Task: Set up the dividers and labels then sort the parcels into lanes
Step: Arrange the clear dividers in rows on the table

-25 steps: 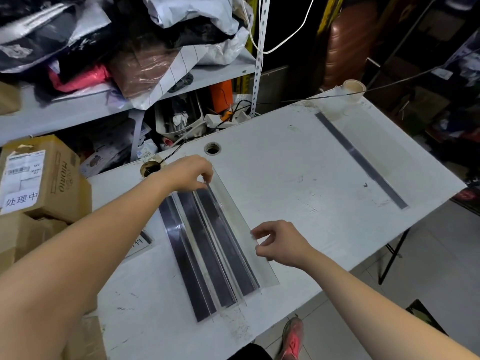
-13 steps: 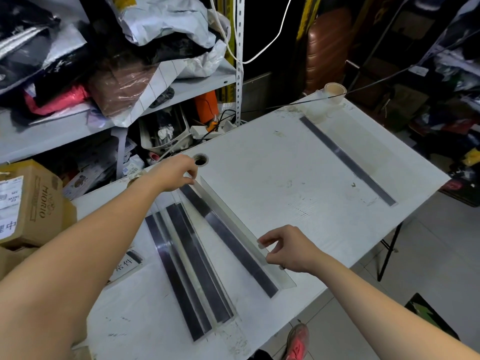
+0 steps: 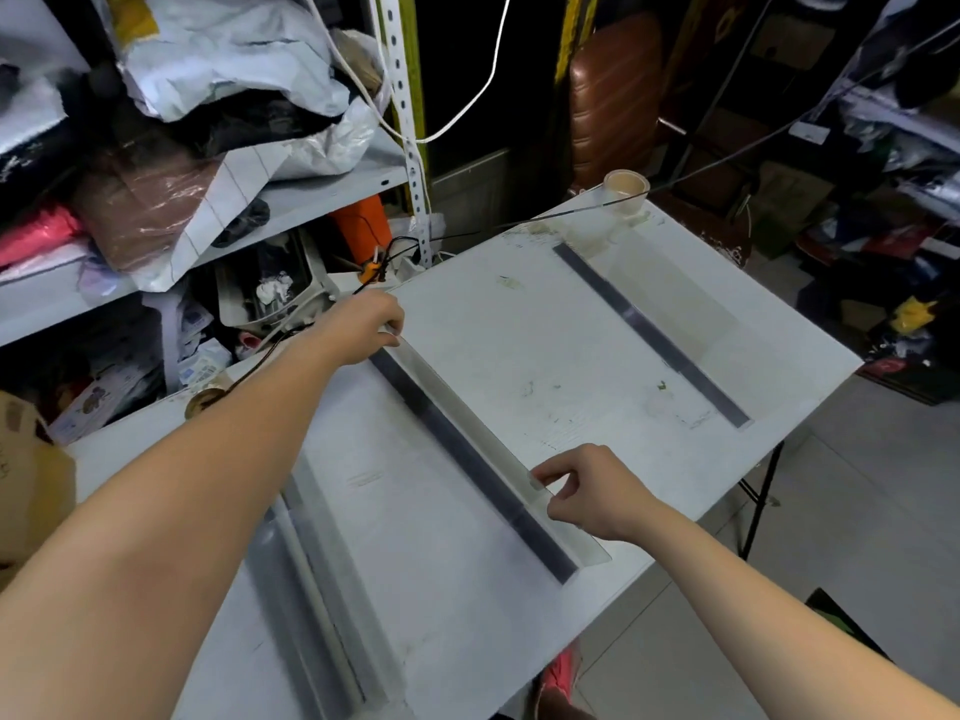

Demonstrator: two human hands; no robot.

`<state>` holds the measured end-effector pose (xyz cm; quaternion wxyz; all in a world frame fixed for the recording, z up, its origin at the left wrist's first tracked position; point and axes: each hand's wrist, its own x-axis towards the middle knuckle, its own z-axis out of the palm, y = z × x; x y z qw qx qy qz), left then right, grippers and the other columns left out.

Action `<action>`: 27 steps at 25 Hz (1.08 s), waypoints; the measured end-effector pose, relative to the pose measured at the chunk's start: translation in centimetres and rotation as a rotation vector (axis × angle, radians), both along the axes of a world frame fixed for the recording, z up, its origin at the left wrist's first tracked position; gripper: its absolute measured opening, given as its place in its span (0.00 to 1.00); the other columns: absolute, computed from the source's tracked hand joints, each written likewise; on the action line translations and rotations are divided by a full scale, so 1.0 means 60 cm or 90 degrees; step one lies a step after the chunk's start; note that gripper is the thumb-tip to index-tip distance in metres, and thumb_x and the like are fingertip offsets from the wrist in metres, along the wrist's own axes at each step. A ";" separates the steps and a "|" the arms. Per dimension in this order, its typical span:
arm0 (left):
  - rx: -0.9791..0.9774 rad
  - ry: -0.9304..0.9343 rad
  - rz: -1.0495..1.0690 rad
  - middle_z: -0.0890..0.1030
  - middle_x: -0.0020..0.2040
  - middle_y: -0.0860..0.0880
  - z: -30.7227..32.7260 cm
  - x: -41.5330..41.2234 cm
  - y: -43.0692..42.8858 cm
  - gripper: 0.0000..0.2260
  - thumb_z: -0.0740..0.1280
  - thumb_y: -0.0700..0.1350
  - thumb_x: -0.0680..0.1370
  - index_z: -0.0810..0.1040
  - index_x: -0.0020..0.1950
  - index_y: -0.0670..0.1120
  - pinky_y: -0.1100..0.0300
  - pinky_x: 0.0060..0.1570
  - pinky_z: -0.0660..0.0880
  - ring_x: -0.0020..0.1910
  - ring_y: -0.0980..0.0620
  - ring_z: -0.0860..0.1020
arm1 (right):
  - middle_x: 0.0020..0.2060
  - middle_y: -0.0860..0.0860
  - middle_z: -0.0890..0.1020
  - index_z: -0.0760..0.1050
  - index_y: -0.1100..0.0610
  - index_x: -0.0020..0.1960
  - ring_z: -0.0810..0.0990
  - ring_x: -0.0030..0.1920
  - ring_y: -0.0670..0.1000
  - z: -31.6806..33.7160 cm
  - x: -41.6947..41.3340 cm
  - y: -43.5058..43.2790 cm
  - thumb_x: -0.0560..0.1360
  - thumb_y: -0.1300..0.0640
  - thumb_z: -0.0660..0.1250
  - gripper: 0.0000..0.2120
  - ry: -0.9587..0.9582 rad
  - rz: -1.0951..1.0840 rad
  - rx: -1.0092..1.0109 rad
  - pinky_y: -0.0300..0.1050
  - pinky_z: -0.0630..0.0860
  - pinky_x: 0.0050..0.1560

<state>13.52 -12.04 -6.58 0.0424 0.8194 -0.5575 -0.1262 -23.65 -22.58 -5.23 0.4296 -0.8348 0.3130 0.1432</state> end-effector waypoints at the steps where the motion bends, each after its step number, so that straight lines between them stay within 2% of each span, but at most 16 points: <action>1: -0.005 -0.002 -0.010 0.76 0.46 0.52 0.002 -0.003 -0.023 0.04 0.74 0.43 0.77 0.80 0.47 0.47 0.51 0.51 0.74 0.51 0.49 0.75 | 0.49 0.40 0.85 0.85 0.50 0.56 0.79 0.30 0.36 0.001 -0.005 -0.016 0.69 0.65 0.67 0.19 -0.003 -0.002 0.003 0.25 0.68 0.33; 4: -0.010 -0.018 -0.024 0.77 0.48 0.51 0.009 -0.009 -0.100 0.04 0.74 0.44 0.77 0.81 0.49 0.46 0.50 0.53 0.74 0.52 0.49 0.75 | 0.46 0.36 0.85 0.86 0.49 0.54 0.79 0.30 0.41 0.008 -0.021 -0.070 0.70 0.62 0.67 0.16 -0.015 -0.019 0.019 0.28 0.70 0.34; 8: -0.008 -0.044 -0.036 0.80 0.51 0.49 0.014 -0.002 -0.194 0.06 0.75 0.45 0.77 0.83 0.51 0.45 0.50 0.55 0.75 0.53 0.48 0.77 | 0.39 0.32 0.83 0.85 0.49 0.54 0.79 0.29 0.41 0.010 -0.038 -0.135 0.72 0.62 0.67 0.16 -0.010 -0.041 0.010 0.30 0.71 0.36; 11: -0.015 -0.043 -0.039 0.80 0.52 0.49 0.003 -0.008 -0.265 0.06 0.75 0.45 0.77 0.83 0.52 0.45 0.51 0.54 0.76 0.52 0.48 0.77 | 0.43 0.31 0.81 0.84 0.48 0.56 0.81 0.34 0.40 0.002 -0.051 -0.185 0.73 0.61 0.68 0.16 -0.006 -0.068 -0.015 0.28 0.72 0.38; 17: -0.028 -0.014 -0.043 0.78 0.50 0.51 -0.013 -0.009 -0.349 0.05 0.75 0.44 0.77 0.82 0.51 0.47 0.57 0.50 0.73 0.50 0.51 0.74 | 0.50 0.33 0.82 0.83 0.47 0.60 0.81 0.40 0.37 -0.015 -0.064 -0.246 0.73 0.60 0.68 0.18 0.006 -0.104 -0.042 0.34 0.77 0.45; 21: -0.036 -0.007 -0.044 0.78 0.50 0.50 -0.029 -0.006 -0.367 0.06 0.75 0.44 0.76 0.82 0.51 0.45 0.58 0.49 0.72 0.50 0.51 0.74 | 0.48 0.30 0.80 0.83 0.46 0.59 0.82 0.42 0.39 -0.010 -0.066 -0.265 0.74 0.61 0.67 0.17 0.013 -0.090 -0.041 0.29 0.75 0.41; 25: -0.039 -0.002 -0.052 0.78 0.50 0.50 -0.026 0.002 -0.368 0.06 0.76 0.44 0.76 0.82 0.51 0.45 0.57 0.50 0.72 0.49 0.51 0.73 | 0.47 0.27 0.80 0.83 0.44 0.58 0.84 0.44 0.45 -0.005 -0.063 -0.265 0.75 0.62 0.67 0.17 0.013 -0.082 -0.022 0.34 0.79 0.41; 27: -0.040 -0.002 -0.050 0.78 0.50 0.49 -0.023 0.006 -0.366 0.06 0.76 0.43 0.76 0.82 0.51 0.45 0.56 0.51 0.74 0.50 0.51 0.74 | 0.46 0.26 0.80 0.83 0.44 0.58 0.84 0.45 0.45 -0.009 -0.060 -0.258 0.74 0.62 0.67 0.18 0.007 -0.081 -0.031 0.34 0.79 0.42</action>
